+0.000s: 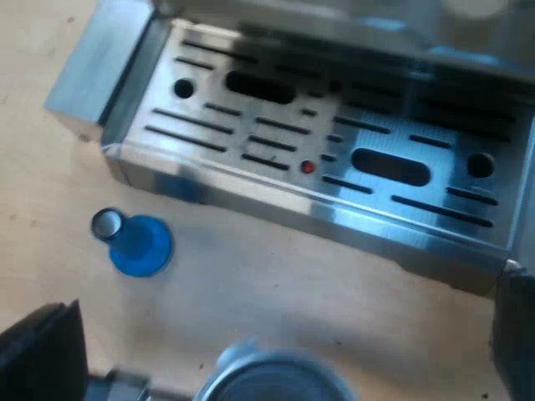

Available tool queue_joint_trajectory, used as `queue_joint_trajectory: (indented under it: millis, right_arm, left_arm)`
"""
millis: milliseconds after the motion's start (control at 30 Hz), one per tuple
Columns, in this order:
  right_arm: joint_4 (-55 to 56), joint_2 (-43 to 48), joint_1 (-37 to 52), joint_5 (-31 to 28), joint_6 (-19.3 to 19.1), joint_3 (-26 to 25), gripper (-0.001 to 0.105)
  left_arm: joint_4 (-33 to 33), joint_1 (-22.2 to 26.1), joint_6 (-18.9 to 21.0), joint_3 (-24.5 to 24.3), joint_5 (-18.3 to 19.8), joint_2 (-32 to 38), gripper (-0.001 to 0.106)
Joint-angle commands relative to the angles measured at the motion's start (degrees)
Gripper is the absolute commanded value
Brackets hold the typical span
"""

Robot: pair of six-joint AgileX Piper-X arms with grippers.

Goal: Put the handle in the coffee machine

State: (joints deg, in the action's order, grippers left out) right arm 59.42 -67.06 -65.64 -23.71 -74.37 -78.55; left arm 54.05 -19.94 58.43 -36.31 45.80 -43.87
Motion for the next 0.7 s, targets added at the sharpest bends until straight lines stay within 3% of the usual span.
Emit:
queue_joint_trajectory:
  millis: [33, 367, 533, 700]
  right_arm:
    - [-0.01, 0.18, -2.75, -4.58, 0.69, -0.4, 0.102]
    - [-1.39, 0.18, -14.19, -14.81, 2.68, -0.4, 0.102]
    - [-1.55, 0.18, -16.78, -15.09, 2.68, -0.4, 0.102]
    - [-1.75, 0.18, -16.99, -14.97, 2.68, -0.4, 0.102]
  left_arm:
    - [-0.1, 1.37, 0.22, -0.57, 2.97, 1.51, 0.0]
    - [9.45, 7.38, -7.09, -0.57, 3.78, 2.7, 0.0]
    - [13.95, 10.9, -11.3, -0.57, 7.81, 2.7, 0.0]
    - [15.18, 14.52, -15.06, -0.57, 8.79, 2.7, 0.0]
